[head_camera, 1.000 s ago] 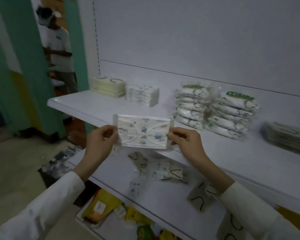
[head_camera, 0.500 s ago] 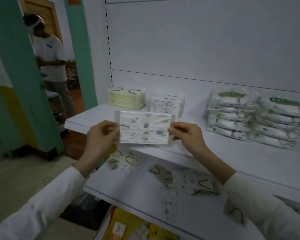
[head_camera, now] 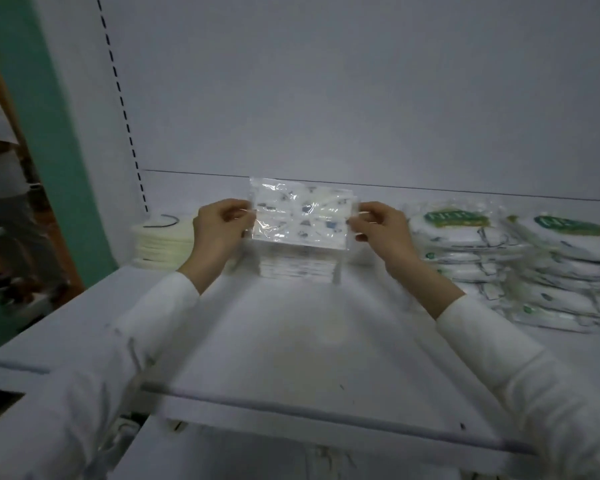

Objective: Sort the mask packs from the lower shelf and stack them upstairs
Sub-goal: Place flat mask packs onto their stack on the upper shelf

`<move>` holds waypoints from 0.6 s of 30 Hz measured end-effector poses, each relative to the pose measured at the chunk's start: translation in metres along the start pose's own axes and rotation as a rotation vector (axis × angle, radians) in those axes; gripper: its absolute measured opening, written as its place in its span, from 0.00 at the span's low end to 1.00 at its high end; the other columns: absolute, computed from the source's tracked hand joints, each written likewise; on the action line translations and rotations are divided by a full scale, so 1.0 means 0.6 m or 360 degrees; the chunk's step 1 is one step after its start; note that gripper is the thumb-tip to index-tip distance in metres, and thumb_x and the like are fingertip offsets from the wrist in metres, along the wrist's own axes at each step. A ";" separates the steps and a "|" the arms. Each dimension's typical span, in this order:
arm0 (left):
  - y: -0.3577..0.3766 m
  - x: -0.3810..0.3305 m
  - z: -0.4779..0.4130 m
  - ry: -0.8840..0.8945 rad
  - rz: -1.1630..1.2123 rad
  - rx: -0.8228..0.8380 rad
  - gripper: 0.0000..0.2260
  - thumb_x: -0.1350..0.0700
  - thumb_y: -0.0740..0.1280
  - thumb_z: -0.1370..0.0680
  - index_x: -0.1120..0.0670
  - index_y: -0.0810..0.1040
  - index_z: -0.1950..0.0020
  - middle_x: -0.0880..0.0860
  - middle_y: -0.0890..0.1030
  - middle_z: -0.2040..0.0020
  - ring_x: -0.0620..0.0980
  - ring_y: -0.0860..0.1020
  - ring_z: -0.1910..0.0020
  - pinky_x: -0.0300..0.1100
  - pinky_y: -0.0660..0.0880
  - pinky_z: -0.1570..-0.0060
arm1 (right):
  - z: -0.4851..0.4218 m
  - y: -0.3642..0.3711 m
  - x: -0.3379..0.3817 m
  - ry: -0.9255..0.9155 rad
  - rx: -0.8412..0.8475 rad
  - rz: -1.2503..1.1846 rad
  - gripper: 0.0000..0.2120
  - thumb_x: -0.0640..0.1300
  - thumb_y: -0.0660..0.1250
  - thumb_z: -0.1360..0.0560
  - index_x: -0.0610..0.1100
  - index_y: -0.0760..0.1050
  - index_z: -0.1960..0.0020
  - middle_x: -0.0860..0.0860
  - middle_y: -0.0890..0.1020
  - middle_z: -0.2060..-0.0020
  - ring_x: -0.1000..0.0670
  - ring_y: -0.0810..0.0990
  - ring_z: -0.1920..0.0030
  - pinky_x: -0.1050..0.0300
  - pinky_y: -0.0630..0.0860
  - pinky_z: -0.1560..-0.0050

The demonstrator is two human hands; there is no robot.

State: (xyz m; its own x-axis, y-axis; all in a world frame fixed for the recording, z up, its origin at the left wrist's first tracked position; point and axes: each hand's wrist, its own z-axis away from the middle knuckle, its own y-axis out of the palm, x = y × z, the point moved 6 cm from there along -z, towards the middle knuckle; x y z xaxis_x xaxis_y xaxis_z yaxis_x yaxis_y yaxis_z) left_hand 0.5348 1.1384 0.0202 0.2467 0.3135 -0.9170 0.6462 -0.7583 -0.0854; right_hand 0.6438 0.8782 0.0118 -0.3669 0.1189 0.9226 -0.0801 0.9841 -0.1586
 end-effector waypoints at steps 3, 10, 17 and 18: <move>0.029 0.009 -0.054 0.0026 -0.0185 -0.0002 0.11 0.62 0.71 0.28 0.55 0.80 0.47 0.51 0.81 0.61 0.44 0.78 0.65 0.38 0.77 0.57 | -0.052 0.007 -0.017 0.0165 -0.0117 -0.0090 0.14 0.37 0.73 0.30 0.44 0.75 0.47 0.47 0.81 0.62 0.50 0.79 0.64 0.57 0.78 0.58; 0.067 0.069 -0.117 -0.0061 -0.0520 0.0248 0.06 0.65 0.70 0.32 0.54 0.82 0.62 0.49 0.79 0.74 0.48 0.77 0.70 0.42 0.78 0.53 | -0.089 0.027 -0.071 0.0444 -0.0231 0.0083 0.09 0.34 0.75 0.34 0.44 0.77 0.62 0.46 0.80 0.67 0.49 0.78 0.67 0.53 0.81 0.58; 0.074 0.088 -0.149 -0.0122 -0.0650 0.0460 0.03 0.64 0.69 0.30 0.60 0.83 0.63 0.53 0.81 0.66 0.48 0.77 0.65 0.41 0.75 0.56 | -0.091 0.045 -0.067 0.0396 -0.0264 0.0243 0.10 0.32 0.71 0.32 0.45 0.78 0.65 0.47 0.80 0.70 0.51 0.77 0.70 0.60 0.78 0.64; 0.074 0.090 -0.149 -0.0131 -0.0649 0.0474 0.04 0.64 0.68 0.31 0.60 0.83 0.63 0.55 0.82 0.64 0.49 0.78 0.65 0.41 0.76 0.56 | -0.091 0.046 -0.067 0.0393 -0.0279 0.0271 0.10 0.32 0.71 0.31 0.45 0.79 0.65 0.48 0.79 0.70 0.52 0.77 0.70 0.62 0.78 0.65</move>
State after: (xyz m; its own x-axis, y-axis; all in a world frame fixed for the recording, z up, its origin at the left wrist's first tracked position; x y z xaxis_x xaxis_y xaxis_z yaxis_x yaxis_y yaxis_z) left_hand 0.6417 1.1726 0.0020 -0.0478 0.5808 -0.8126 0.4416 -0.7174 -0.5388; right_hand 0.7069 0.9077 -0.0105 -0.1245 0.2905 0.9487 0.1315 0.9526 -0.2744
